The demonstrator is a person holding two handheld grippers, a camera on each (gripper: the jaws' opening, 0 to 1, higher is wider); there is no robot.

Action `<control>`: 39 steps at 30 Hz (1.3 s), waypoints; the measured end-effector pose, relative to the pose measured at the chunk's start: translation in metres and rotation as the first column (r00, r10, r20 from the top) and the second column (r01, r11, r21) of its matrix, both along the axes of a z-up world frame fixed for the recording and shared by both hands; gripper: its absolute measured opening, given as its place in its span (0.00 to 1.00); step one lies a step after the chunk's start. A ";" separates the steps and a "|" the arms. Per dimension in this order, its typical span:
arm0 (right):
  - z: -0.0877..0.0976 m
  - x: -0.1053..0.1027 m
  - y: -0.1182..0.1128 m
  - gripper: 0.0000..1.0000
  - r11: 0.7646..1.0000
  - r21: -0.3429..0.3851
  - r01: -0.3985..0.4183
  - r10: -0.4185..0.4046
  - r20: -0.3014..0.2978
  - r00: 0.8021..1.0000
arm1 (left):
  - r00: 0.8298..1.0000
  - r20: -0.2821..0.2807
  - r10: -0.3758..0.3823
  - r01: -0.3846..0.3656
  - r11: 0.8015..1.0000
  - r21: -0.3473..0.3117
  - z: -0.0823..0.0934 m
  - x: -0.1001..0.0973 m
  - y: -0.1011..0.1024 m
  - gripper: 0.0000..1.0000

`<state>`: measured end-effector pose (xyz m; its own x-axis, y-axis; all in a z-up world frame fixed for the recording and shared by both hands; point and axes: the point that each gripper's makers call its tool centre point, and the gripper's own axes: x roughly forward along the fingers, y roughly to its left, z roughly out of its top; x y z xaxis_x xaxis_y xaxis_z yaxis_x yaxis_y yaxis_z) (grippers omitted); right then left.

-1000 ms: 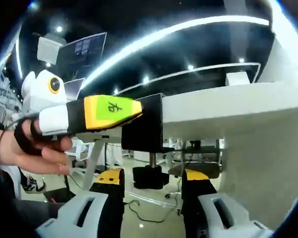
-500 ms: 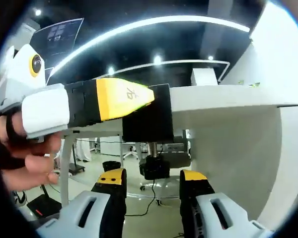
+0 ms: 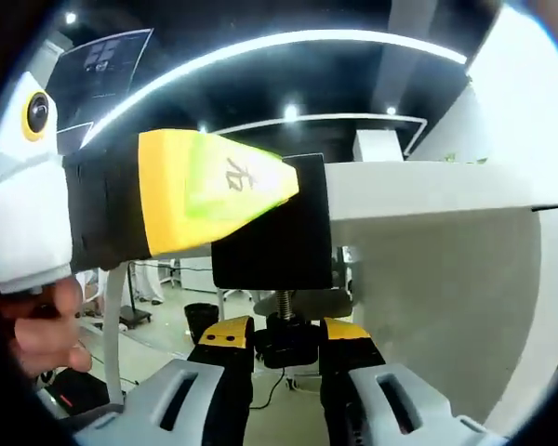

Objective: Clamp the fixed fixture on the desktop, loosen the retaining clip, secure it to the edge of the desk, and tighten the retaining clip.

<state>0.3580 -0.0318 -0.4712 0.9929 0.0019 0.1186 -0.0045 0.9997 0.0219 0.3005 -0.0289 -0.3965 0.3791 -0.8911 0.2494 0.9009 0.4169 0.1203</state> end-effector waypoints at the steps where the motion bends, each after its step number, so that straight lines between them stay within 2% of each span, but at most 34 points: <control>1: 0.000 0.000 0.000 0.26 1.000 0.005 -0.016 0.016 0.004 1.000 | 1.000 -0.002 -0.002 0.002 1.000 0.001 -0.001 0.000 0.000 0.01; 5: 0.001 0.001 0.004 0.26 0.994 -0.001 -0.111 0.111 0.041 0.993 | 1.000 -0.007 -0.001 0.002 1.000 0.009 -0.003 0.001 -0.002 0.01; 8: -0.001 0.000 0.004 0.26 0.979 0.039 -0.198 0.196 0.048 0.979 | 1.000 -0.014 -0.008 0.008 1.000 0.021 -0.005 0.002 -0.004 0.01; 10: -0.002 -0.001 0.005 0.26 0.970 0.038 -0.241 0.239 0.051 0.970 | 1.000 -0.008 -0.011 0.011 0.999 0.031 -0.005 0.002 -0.005 0.01; 13: -0.002 0.000 0.008 0.26 0.945 0.001 -0.328 0.327 0.056 0.943 | 1.000 -0.011 -0.017 0.017 0.999 0.027 -0.005 0.002 -0.005 0.01; 14: -0.001 0.002 0.006 0.26 0.943 0.008 -0.334 0.333 0.058 0.941 | 1.000 -0.012 -0.017 0.018 1.000 0.025 -0.005 0.002 -0.006 0.01; 16: 0.000 0.001 0.012 0.26 0.919 -0.016 -0.393 0.393 0.065 0.917 | 1.000 -0.012 -0.017 0.017 1.000 0.024 -0.005 0.002 -0.006 0.01; 19: -0.001 0.000 0.011 0.26 0.896 -0.001 -0.445 0.444 0.069 0.894 | 1.000 -0.014 -0.021 0.021 1.000 0.021 -0.005 0.002 -0.005 0.01; 25: -0.001 -0.001 0.013 0.26 0.888 -0.022 -0.460 0.460 0.067 0.885 | 1.000 -0.016 -0.024 0.024 1.000 0.018 -0.005 0.001 -0.006 0.01; 39: 0.000 -0.001 0.011 0.29 0.908 -0.044 -0.417 0.419 0.065 0.906 | 0.999 -0.027 -0.030 0.030 1.000 -0.001 -0.003 0.001 -0.007 0.01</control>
<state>0.3567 -0.0211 -0.4712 0.8892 0.4197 0.1822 -0.4230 0.9059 -0.0226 0.3016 -0.0362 -0.3999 0.3587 -0.9021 0.2399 0.9161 0.3896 0.0952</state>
